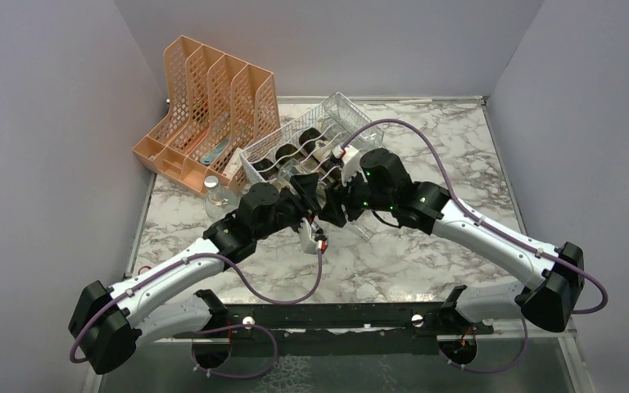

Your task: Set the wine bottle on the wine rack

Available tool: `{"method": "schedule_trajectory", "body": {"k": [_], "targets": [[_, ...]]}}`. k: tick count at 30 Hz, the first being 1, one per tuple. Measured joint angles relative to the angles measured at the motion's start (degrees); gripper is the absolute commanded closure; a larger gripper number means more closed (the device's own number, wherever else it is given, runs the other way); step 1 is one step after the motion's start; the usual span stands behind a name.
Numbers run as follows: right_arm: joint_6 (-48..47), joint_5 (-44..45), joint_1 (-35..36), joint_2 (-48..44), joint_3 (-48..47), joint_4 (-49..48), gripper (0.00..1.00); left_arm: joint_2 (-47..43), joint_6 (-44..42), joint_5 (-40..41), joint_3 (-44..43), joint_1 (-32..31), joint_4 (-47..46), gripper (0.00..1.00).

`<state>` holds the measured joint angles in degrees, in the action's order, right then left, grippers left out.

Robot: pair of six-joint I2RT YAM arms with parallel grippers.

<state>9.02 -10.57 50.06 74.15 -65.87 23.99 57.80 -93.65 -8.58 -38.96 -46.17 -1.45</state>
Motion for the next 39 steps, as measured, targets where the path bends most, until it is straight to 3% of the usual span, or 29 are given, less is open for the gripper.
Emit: {"method": "schedule_trajectory", "body": {"k": [1, 2, 4, 5, 6, 10, 15, 22, 26, 32, 39], "targets": [[-0.1, 0.1, 0.0, 0.0, 0.0, -0.1, 0.73, 0.0, 0.0, 0.0, 0.0, 0.0, 0.0, 0.94], [-0.1, 0.2, 0.0, 0.0, 0.0, -0.1, 0.79, -0.1, 0.1, 0.0, 0.0, 0.0, 0.0, 0.80], [-0.1, 0.5, 0.0, -0.1, 0.0, -0.2, 0.86, -0.1, 0.3, 0.0, 0.0, 0.0, -0.1, 0.46], [-0.1, 0.9, 0.0, -0.2, 0.0, -0.2, 0.89, -0.2, 0.5, 0.0, 0.0, 0.0, -0.2, 0.09], [-0.2, 1.2, 0.0, -0.4, 0.0, -0.2, 0.91, -0.3, 0.7, 0.0, 0.0, 0.0, -0.4, 0.02], [-0.7, 4.6, -0.1, -1.0, 0.0, -0.3, 0.98, -1.4, 2.9, -0.7, 0.5, -0.1, -4.1, 0.01], [-1.6, 8.0, -2.3, -1.2, -0.6, -0.3, 0.99, -3.1, 6.6, -0.6, 0.8, -0.1, -6.0, 0.01], [-2.5, 11.0, -8.7, 1.0, -4.5, -0.4, 0.99, -8.1, 19.0, 0.0, 1.9, -0.1, -8.7, 0.01], [-3.1, 10.4, -12.7, 4.9, -7.3, -0.9, 0.99, -10.8, 35.9, 3.9, 1.4, -0.1, -11.1, 0.01], [-4.9, 8.4, -16.5, 14.4, -12.5, -1.3, 0.99, -12.0, 64.6, 15.8, -5.9, -0.1, -11.3, 0.01], [-6.9, 6.1, -17.2, 25.1, -18.4, -1.4, 0.99, -10.5, 85.5, 25.4, -13.5, -0.1, -5.2, 0.01]]}}
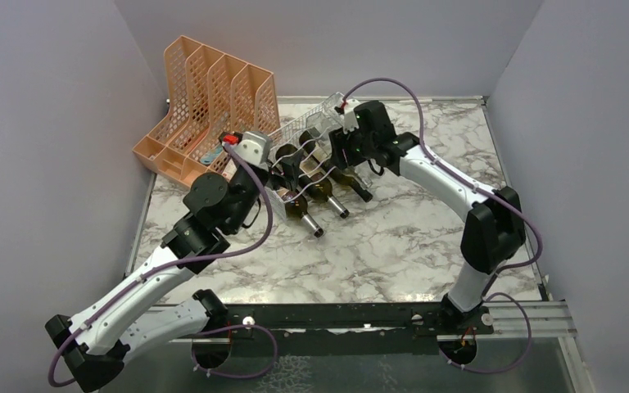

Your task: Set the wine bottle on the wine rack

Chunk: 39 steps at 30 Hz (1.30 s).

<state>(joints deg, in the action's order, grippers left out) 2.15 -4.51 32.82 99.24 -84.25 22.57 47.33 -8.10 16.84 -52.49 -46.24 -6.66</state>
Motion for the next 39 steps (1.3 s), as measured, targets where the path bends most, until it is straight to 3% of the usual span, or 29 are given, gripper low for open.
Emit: {"method": "schedule_trajectory", "body": {"k": [3, 10, 27, 32, 36, 39], "targets": [[-0.7, -0.3, -0.2, 2.8, -1.8, 0.0, 0.99, 2.1, 6.0, 3.7, -2.5, 0.0, 5.2, 0.01], [-2.5, -1.0, -0.3, 7.5, -6.2, -0.2, 0.96, 2.3, 11.3, 8.4, -2.7, 0.0, 10.9, 0.01], [-4.9, -0.9, -0.3, 12.0, -11.0, 1.1, 0.81, 2.3, 13.3, 10.4, -2.9, 0.0, 14.3, 0.01], [-5.4, -0.1, -0.3, 13.4, -12.0, 1.5, 0.63, 2.5, 13.4, 10.4, -2.9, 0.0, 14.6, 0.01], [-6.0, 0.8, -0.3, 14.5, -13.2, 2.1, 0.43, 2.6, 13.4, 10.5, -3.1, 0.0, 14.9, 0.01], [-6.3, 0.8, -0.5, 14.5, -13.2, 2.1, 0.35, 2.6, 13.4, 10.7, -3.4, 0.0, 15.1, 0.01]]}}
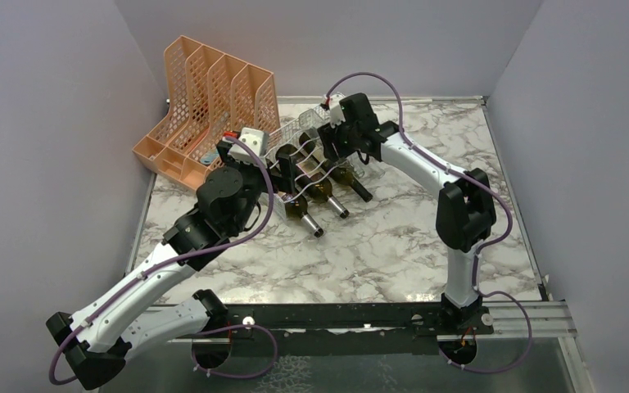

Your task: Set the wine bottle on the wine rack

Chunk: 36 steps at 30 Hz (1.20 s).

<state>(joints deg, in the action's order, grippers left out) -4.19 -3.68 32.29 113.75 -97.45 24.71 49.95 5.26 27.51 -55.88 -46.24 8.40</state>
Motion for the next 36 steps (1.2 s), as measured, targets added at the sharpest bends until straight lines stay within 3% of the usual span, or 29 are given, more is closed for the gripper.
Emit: {"method": "schedule_trajectory", "body": {"k": [4, 9, 17, 23, 28, 36], "targets": [[-0.4, 0.7, 0.0, -0.1, 0.0, -0.1, 0.21, 0.2, -0.1, 0.2, -0.9, 0.0, 0.7, 0.01], [-0.5, 1.6, 0.0, -0.6, 0.0, -0.2, 0.14, 0.8, -1.2, 1.3, -3.3, 0.0, 1.6, 0.01], [0.2, 1.4, 0.0, -8.6, 1.9, -2.0, 0.13, 1.2, -3.5, 3.3, -8.5, 0.0, 3.7, 0.01], [3.9, -6.6, 0.9, -15.7, 6.8, -6.3, 0.14, 1.3, -5.2, 3.5, -13.3, 0.0, 4.4, 0.01], [7.3, -10.1, 8.1, -19.1, 13.2, -12.7, 0.14, 1.2, -5.5, 2.9, -16.8, 0.0, 4.9, 0.01], [12.1, -11.1, 22.6, -17.1, 17.1, -22.7, 0.15, -0.8, -5.2, 2.5, -18.5, 0.0, 6.4, 0.01]]}}
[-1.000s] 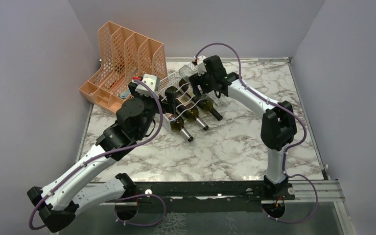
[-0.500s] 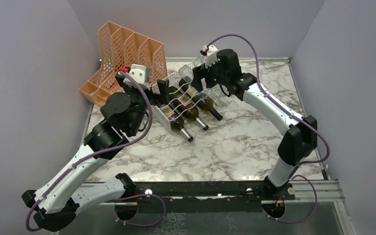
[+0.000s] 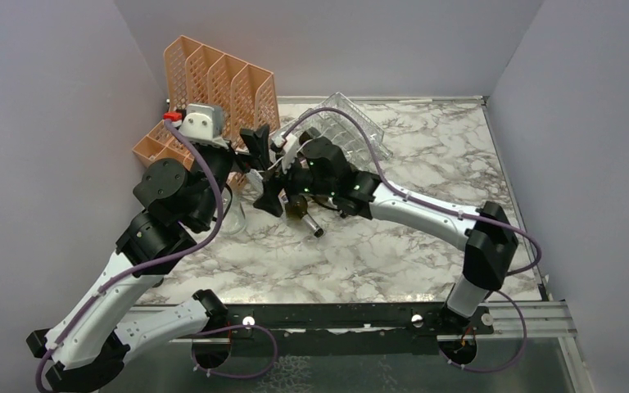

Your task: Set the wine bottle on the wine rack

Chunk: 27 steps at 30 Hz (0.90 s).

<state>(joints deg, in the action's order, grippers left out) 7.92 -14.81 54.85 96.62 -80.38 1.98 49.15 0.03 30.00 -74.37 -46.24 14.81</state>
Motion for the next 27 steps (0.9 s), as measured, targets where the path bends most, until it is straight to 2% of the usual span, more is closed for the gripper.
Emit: {"method": "schedule_trajectory", "body": {"k": [9, 19, 24, 27], "targets": [[3.1, 2.7, 4.4, 12.3, -9.0, -2.4, 0.16, -2.6, 0.2, 0.0, 0.0, 0.0, 0.8, 0.01], [2.1, 4.6, 6.7, 23.3, -20.9, -6.0, 0.21, -3.5, 0.2, 0.2, 0.0, 0.0, 0.9, 0.01], [0.3, 4.8, 7.3, 27.3, -26.0, -6.5, 0.31, -3.5, 0.2, 0.3, 0.0, 0.0, 1.0, 0.01], [-0.7, 4.9, 7.5, 29.2, -28.2, -6.8, 0.43, -3.5, 0.2, 0.3, 0.0, 0.0, 1.2, 0.01]]}}
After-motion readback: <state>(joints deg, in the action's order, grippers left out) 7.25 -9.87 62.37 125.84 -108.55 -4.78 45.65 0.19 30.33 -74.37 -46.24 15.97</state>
